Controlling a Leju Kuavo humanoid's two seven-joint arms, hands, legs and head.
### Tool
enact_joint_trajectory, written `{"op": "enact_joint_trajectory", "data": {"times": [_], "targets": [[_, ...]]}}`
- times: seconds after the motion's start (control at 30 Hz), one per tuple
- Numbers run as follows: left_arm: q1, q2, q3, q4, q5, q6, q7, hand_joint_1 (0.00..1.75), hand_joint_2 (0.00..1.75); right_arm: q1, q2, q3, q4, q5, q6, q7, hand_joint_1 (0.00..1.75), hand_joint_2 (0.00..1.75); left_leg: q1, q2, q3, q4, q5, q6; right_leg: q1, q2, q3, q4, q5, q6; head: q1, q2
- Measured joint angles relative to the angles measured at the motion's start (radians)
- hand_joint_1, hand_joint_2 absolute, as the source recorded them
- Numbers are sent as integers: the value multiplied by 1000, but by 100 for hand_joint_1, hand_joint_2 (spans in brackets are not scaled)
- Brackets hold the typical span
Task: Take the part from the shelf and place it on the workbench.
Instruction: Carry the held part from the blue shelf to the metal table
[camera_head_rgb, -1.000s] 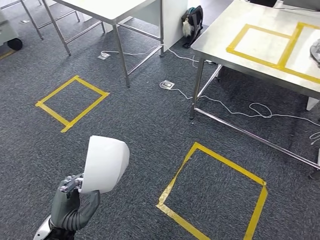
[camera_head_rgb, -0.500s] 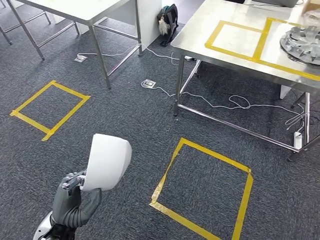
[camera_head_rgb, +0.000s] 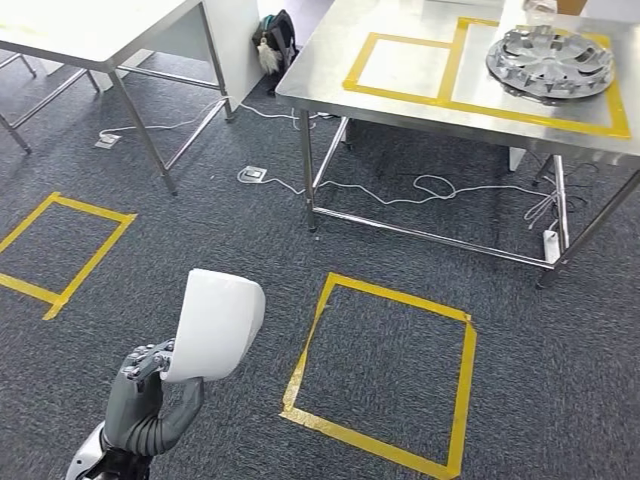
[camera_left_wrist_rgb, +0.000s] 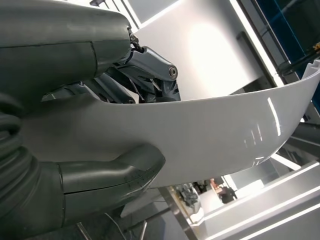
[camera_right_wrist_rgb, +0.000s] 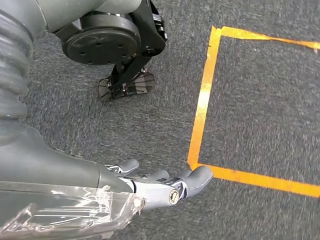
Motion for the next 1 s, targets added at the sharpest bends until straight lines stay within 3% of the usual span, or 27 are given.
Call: {"op": "enact_joint_trajectory", "data": {"times": [0.03,0.1,0.17,0.23,0.33,0.37,0.4,0.43,0.53,0.6,0.7,0.77,0.87,0.9,0.93,1.0], "targets": [[-1,0,0,0,-2,-1,0,175,175,0,0,0,0,4,1,0,0,175,2,-16,26,-62,23,2,1,10,-2,3,-1,4,0,0],[-3,-1,0,0,-4,-1,0,175,175,0,0,-2,0,8,2,-1,0,175,2,-38,51,-121,32,8,2,26,-12,4,-3,16,0,0],[-5,-2,0,0,-4,-2,0,175,175,2,0,-3,0,9,3,-2,0,175,1,-25,53,-127,30,20,-1,35,-19,2,-5,28,0,0],[-7,-4,0,0,-5,-3,0,175,175,3,0,-5,0,13,4,-4,0,175,2,-9,57,-131,29,32,-1,7,-35,39,-30,36,4,0],[-6,-4,1,0,-7,-7,0,175,175,0,0,-7,0,22,11,-6,0,175,0,18,63,-132,22,42,-2,-50,-127,223,-116,44,8,0],[-6,-4,1,0,-8,-8,0,175,175,0,0,-8,0,25,14,-7,0,175,-2,27,67,-132,19,43,-2,-55,-155,273,-129,46,8,0],[-6,-4,1,0,-9,-10,0,175,175,0,0,-9,1,29,16,-7,0,175,-3,36,73,-131,14,43,-2,-58,-168,290,-124,47,8,0],[-6,-4,1,0,-11,-12,0,175,175,1,0,-10,1,33,18,-7,0,175,-3,44,80,-131,8,43,-2,-60,-159,267,-98,46,8,0],[-8,-5,1,0,-14,-15,0,175,175,1,0,-11,2,49,21,-6,0,175,-6,62,108,-131,-14,34,2,-92,-68,78,1,36,8,0],[-11,-5,1,0,-14,-16,0,175,175,1,0,-11,2,57,24,-5,0,175,-9,70,117,-131,-25,23,8,-104,-39,25,11,25,7,0],[-16,-5,1,0,-15,-18,0,175,175,2,0,-12,3,64,30,-2,0,175,-5,74,124,-129,-38,7,9,-84,-32,21,3,6,6,0],[-19,-5,1,0,-15,-19,0,175,175,2,0,-12,3,67,32,0,0,175,-3,53,93,-61,-69,-3,3,-71,-18,14,-2,-6,1,0],[-18,-5,0,1,-15,-19,0,175,175,0,0,-13,3,70,35,3,0,175,-1,30,-38,140,-124,-10,2,-49,0,13,-19,-14,-3,0],[-17,-5,0,1,-15,-19,0,175,175,0,0,-13,3,71,35,4,0,175,-1,28,-71,172,-114,-11,2,-39,9,13,-27,-14,-3,0],[-17,-5,0,1,-16,-20,0,175,175,0,0,-13,4,71,35,3,0,175,-1,27,-84,163,-81,-11,1,-29,20,13,-35,-13,-3,0],[-17,-4,0,2,-16,-21,0,175,175,0,0,-14,5,74,29,-2,0,175,0,15,-61,53,22,-8,-2,-8,42,12,-54,-6,-4,0]]}}
